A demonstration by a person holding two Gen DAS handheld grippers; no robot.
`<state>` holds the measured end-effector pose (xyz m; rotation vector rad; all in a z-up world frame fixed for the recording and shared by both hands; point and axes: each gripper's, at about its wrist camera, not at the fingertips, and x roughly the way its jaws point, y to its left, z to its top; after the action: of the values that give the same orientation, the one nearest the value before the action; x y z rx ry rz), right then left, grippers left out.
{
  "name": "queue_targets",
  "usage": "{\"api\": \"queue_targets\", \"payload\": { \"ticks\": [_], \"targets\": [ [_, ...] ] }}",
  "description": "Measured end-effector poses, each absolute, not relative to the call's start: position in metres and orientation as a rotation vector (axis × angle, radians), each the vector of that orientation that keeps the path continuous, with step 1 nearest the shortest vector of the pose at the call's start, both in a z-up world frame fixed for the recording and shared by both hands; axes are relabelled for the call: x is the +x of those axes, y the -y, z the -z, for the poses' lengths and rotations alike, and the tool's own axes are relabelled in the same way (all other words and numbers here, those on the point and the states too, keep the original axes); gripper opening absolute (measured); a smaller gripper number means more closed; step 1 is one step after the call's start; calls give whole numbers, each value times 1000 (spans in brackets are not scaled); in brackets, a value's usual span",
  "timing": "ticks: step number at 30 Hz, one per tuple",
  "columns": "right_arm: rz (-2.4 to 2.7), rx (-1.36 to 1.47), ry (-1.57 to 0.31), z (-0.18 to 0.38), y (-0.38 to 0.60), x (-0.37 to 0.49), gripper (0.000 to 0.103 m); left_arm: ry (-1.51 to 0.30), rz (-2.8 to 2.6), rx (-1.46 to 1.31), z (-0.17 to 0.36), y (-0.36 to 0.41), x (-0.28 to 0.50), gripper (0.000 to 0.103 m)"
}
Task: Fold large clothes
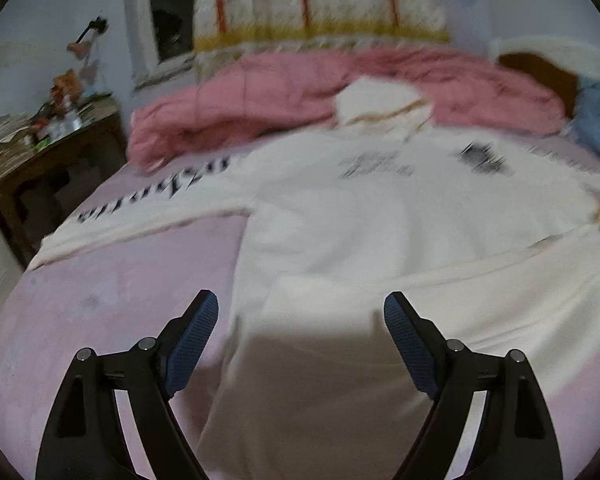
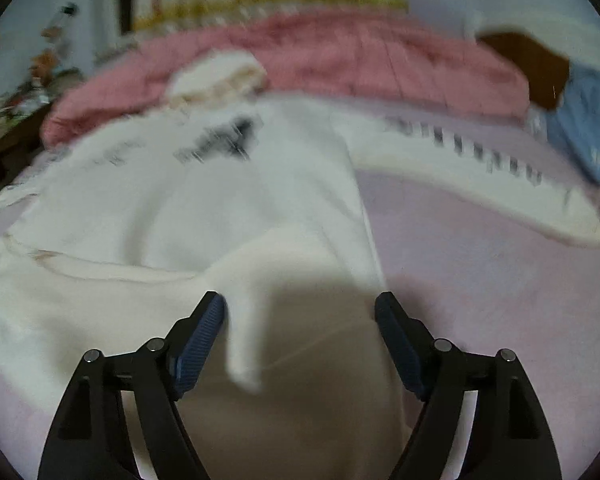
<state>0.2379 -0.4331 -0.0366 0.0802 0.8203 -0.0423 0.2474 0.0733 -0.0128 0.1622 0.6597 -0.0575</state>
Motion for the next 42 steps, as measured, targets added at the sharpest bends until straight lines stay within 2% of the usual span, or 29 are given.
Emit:
{"api": "queue_targets", "payload": {
  "ticks": [3,6,8,11,12,13,14,15,17,20,21,27,35,38,39,40,41,42],
  "targets": [
    [49,129,-788,35,442,233,81,-762,13,135,33,-81,261,86],
    [111,155,-785,37,448,230,85,-758,-6,105,34,-86,260,84],
    [197,133,-730,28,448,218,85,-658,-9,110,21,-83,243,78],
    [230,119,-559,-1,439,184,85,-468,68,96,-11,-70,199,78],
    [182,146,-512,-11,431,170,85,-433,120,69,-21,-63,184,70],
    [135,171,-496,-15,424,162,84,-423,173,44,-27,-57,174,53],
    [51,205,-489,-19,412,153,79,-435,236,22,-32,-46,165,46],
    [3,219,-494,-20,404,151,70,-460,288,8,-34,-31,159,38],
    [-99,216,-535,-15,374,147,60,-490,379,-26,-32,-5,150,38],
    [-114,75,-623,9,325,152,36,-532,410,-26,-19,31,147,38],
    [-90,30,-642,18,314,153,34,-550,404,-7,-13,44,149,38],
    [-141,95,-773,34,322,164,33,-729,326,115,38,84,169,38],
    [-151,19,-751,31,322,155,34,-704,333,89,40,79,164,39],
    [-144,101,-642,19,334,143,34,-662,382,9,30,68,167,37],
    [-120,98,-607,14,335,142,34,-645,401,5,22,68,165,35],
    [-85,87,-583,10,336,141,34,-622,413,23,14,73,162,20],
    [-52,75,-570,6,337,143,34,-604,428,53,7,81,159,12],
    [-36,74,-566,0,340,147,34,-602,452,82,2,91,156,10]
  ]
}}
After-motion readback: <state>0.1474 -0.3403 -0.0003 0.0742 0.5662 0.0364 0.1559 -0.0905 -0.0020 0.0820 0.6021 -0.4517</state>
